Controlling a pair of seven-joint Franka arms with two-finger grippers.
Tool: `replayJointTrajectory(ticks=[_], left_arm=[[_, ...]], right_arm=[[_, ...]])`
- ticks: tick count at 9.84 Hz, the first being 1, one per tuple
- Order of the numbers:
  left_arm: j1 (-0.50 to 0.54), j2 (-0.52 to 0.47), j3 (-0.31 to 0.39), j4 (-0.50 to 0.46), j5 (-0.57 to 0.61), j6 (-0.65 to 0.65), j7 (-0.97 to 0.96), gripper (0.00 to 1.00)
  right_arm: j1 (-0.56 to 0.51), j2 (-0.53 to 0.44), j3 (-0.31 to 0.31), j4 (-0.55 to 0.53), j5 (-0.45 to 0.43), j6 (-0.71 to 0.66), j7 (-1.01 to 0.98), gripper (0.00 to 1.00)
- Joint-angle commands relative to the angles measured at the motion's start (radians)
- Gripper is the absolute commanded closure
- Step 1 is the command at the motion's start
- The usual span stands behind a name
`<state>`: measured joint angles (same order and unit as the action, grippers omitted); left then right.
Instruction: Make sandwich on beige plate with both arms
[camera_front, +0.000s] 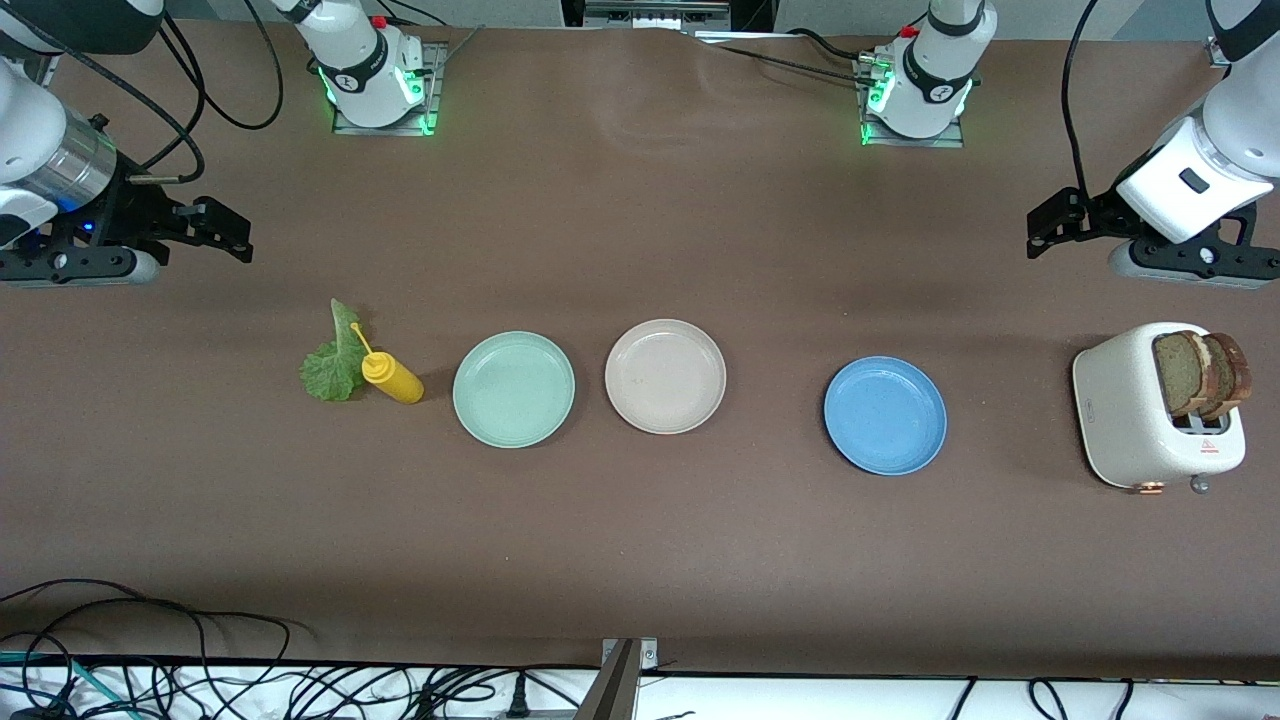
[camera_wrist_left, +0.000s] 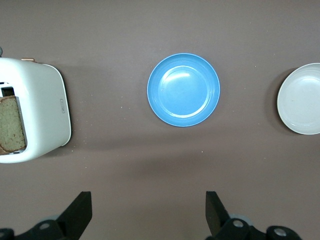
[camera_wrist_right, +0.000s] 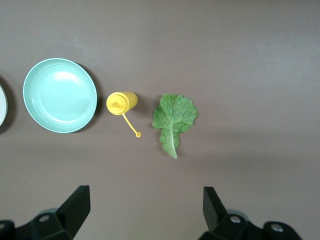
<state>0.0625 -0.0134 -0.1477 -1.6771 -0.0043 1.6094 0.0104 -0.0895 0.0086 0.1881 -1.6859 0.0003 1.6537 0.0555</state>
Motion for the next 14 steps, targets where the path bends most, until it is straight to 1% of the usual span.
replayJointTrajectory(ticks=[1,2,5,9,10,11,14], left_arm=[[-0.003,-0.007,0.002,0.000,0.017,-0.011,-0.001,0.00],[-0.003,-0.007,0.002,0.000,0.017,-0.011,-0.001,0.00],[-0.003,-0.007,0.002,0.000,0.017,-0.011,-0.001,0.00],[-0.003,-0.007,0.002,0.000,0.017,-0.012,0.000,0.00],[-0.003,-0.007,0.002,0.000,0.017,-0.011,-0.001,0.00],[-0.003,-0.007,0.002,0.000,0.017,-0.012,-0.001,0.00],[-0.003,-0.010,-0.001,0.000,0.017,-0.034,-0.001,0.00]], right_arm=[[-0.004,0.002,0.001,0.025,0.017,-0.024,-0.020,0.00],[-0.004,0.001,-0.001,0.023,0.017,-0.049,-0.017,0.00],[-0.006,0.002,-0.012,0.014,0.018,-0.060,-0.017,0.00],[-0.007,0.007,-0.067,0.012,0.021,-0.071,-0.071,0.00],[-0.006,0.007,-0.087,0.015,0.020,-0.069,-0.166,0.00],[-0.007,0.008,-0.108,0.014,0.023,-0.069,-0.186,0.00],[-0.006,0.007,-0.119,0.015,0.023,-0.063,-0.180,0.00]])
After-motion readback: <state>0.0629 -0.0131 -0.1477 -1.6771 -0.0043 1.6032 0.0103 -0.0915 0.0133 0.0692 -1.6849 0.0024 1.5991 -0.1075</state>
